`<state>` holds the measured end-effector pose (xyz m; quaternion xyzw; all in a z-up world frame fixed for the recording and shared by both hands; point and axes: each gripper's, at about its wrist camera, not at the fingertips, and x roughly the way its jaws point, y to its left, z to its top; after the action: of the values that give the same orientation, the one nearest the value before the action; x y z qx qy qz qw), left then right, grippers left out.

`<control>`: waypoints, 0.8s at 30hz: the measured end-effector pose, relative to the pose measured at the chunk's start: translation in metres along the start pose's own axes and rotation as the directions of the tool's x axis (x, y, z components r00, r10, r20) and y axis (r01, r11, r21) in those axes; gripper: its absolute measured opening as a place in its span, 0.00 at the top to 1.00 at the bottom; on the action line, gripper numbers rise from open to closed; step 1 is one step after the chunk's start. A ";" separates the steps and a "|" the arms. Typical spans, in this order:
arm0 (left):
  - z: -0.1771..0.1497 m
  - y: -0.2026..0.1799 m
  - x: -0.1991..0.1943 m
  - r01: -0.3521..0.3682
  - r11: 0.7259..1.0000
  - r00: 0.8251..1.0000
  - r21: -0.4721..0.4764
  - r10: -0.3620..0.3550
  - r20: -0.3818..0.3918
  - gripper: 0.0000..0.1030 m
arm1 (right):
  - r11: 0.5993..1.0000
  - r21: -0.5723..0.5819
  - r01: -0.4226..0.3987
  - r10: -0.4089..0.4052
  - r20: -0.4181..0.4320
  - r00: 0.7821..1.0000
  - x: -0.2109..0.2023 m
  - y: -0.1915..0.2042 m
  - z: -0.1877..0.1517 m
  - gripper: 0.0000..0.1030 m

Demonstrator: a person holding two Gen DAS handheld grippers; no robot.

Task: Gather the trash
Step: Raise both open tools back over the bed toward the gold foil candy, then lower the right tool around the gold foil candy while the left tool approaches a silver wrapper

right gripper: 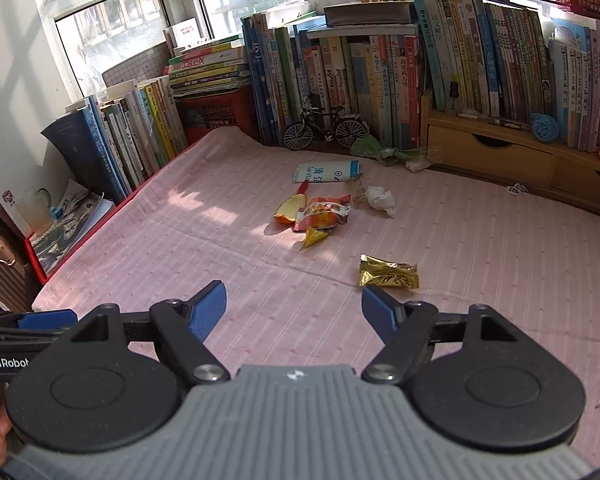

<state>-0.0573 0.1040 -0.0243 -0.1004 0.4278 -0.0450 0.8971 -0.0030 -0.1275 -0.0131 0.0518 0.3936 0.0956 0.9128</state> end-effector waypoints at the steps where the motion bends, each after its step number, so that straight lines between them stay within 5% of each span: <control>1: 0.005 -0.004 0.006 -0.001 1.000 1.000 -0.003 0.001 -0.001 0.13 | 1.000 0.002 0.011 -0.011 -0.001 1.000 0.005 -0.009 0.004 0.18; 10: 0.044 -0.038 0.077 -0.041 0.998 0.999 -0.046 0.040 -0.030 0.13 | 0.999 0.010 0.049 -0.049 -0.045 0.998 0.053 -0.071 0.024 0.18; 18: 0.073 -0.053 0.148 -0.031 0.980 0.994 -0.196 0.010 -0.108 0.13 | 0.997 -0.043 0.067 -0.072 -0.115 0.991 0.105 -0.097 0.016 0.18; 24: 0.096 -0.074 0.208 -0.059 0.988 0.989 -0.141 0.038 -0.144 0.13 | 0.996 -0.069 0.050 -0.060 -0.141 0.988 0.141 -0.094 0.007 0.18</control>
<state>0.1484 0.0107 -0.1069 -0.1516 0.4944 0.0011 0.8559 0.1093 -0.1885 -0.1244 0.0040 0.4557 0.0867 0.8859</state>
